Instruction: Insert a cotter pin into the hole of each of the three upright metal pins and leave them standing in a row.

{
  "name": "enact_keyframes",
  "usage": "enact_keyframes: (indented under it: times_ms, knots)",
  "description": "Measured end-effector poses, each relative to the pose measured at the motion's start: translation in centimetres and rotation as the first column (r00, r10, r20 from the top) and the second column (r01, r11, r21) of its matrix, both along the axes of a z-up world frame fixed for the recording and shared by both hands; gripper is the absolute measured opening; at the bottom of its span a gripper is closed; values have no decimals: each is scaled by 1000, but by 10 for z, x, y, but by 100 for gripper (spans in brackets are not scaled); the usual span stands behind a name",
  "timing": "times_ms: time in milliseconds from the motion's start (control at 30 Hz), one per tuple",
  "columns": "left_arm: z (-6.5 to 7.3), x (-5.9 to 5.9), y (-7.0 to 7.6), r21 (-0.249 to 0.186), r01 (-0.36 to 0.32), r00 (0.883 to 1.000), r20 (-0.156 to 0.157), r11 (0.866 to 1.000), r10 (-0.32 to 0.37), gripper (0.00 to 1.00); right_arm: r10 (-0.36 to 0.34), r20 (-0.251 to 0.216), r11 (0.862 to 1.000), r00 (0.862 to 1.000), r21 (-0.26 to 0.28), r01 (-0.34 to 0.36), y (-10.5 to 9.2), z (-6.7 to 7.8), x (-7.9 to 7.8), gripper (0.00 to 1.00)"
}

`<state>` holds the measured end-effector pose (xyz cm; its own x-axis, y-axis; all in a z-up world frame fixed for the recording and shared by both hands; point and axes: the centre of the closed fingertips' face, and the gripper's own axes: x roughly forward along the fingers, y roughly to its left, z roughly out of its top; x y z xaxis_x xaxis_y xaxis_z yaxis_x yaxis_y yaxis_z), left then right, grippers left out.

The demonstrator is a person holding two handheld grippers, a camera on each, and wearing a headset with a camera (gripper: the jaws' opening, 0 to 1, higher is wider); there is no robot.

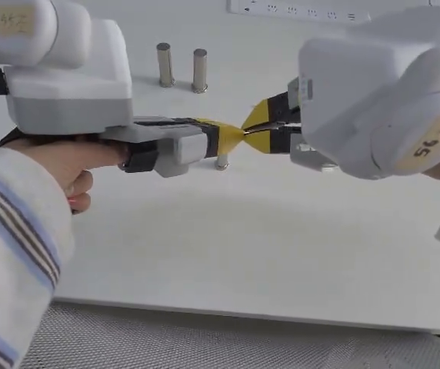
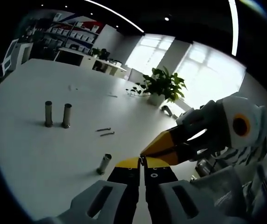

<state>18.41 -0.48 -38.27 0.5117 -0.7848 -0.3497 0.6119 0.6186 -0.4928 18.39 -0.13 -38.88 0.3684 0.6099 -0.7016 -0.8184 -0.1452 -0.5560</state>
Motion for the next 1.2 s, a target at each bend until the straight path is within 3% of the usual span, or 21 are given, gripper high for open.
enact_keyframes:
  times_ms: [100, 200, 300, 533, 567, 667, 800, 933, 1000, 1100, 1167, 1200]
  knots:
    - [0, -1, 2, 1, 15, 1000, 7, 1000, -15, 0, -6, 0, 1000, 1000, 16, 6, 2, 1, -2, 0]
    - [-1, -4, 4, 10, 29, 1000, 10, 1000, -29, 0, -20, -41, 999, 999, 42, 22, 4, 0, -5, 0]
    - [0, -6, 4, 7, 40, 999, 14, 999, -41, 0, -30, -50, 998, 998, 62, 33, 5, 0, -5, 4]
    - [1, -11, 8, 33, 67, 997, 45, 997, -69, 0, -61, -143, 993, 988, 95, 75, 2, -4, -8, 13]
    - [2, -11, 9, 47, 70, 995, 68, 996, -74, 0, -77, -176, 990, 981, 102, 96, 1, -6, -8, 13]
    - [5, -15, 7, 63, 85, 991, 95, 994, -91, 0, -94, -244, 984, 965, 123, 127, -2, -9, -8, 14]
    - [4, -17, 6, 65, 115, 987, 106, 991, -121, 0, -125, -310, 970, 943, 160, 181, -6, -8, -3, 17]
    - [14, -24, 2, 73, 180, 963, 188, 981, -191, 0, -116, -350, 967, 929, 173, 186, -8, -4, -4, 21]
    - [18, -27, 2, 78, 197, 954, 214, 977, -209, 0, -99, -396, 965, 913, 187, 185, -7, -3, -8, 20]
    - [22, -28, 3, 102, 219, 940, 244, 970, -238, 0, -64, -486, 964, 872, 197, 180, -6, -3, -17, 18]
    - [23, -30, 3, 114, 231, 933, 255, 966, -253, 0, -51, -497, 964, 866, 204, 174, -6, -2, -18, 15]
    - [24, -31, 3, 128, 245, 921, 278, 961, -272, 0, -45, -520, 961, 853, 210, 178, -5, -1, -21, 14]
